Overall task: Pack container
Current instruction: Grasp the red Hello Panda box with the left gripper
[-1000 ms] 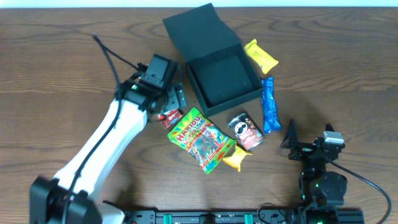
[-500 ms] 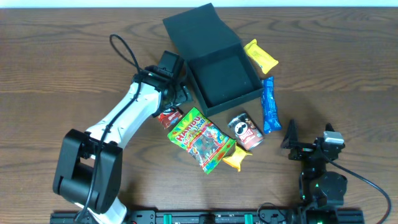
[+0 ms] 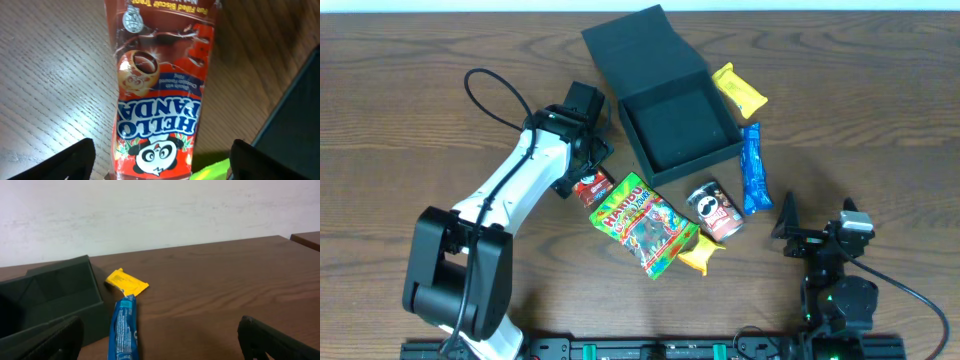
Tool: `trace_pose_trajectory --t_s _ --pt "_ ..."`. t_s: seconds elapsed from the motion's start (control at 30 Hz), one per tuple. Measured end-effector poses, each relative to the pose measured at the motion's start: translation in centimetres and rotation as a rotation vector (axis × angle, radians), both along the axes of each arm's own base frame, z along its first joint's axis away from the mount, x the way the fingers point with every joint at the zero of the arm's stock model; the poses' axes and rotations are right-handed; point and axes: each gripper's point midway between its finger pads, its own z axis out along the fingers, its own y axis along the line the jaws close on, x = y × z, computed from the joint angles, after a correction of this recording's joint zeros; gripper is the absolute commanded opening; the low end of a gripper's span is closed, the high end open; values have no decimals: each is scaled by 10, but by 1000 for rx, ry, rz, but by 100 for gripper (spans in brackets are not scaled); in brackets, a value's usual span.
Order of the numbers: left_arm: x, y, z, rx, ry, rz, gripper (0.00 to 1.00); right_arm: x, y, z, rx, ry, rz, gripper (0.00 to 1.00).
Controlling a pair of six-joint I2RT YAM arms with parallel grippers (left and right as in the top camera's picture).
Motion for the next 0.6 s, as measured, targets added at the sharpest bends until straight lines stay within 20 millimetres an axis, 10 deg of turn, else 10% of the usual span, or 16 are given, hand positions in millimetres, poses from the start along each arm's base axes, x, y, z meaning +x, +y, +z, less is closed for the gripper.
trace_pose_trajectory --t_s 0.6 --pt "17 8 -25 33 -11 59 95 0 0 0 0 0 0 99"
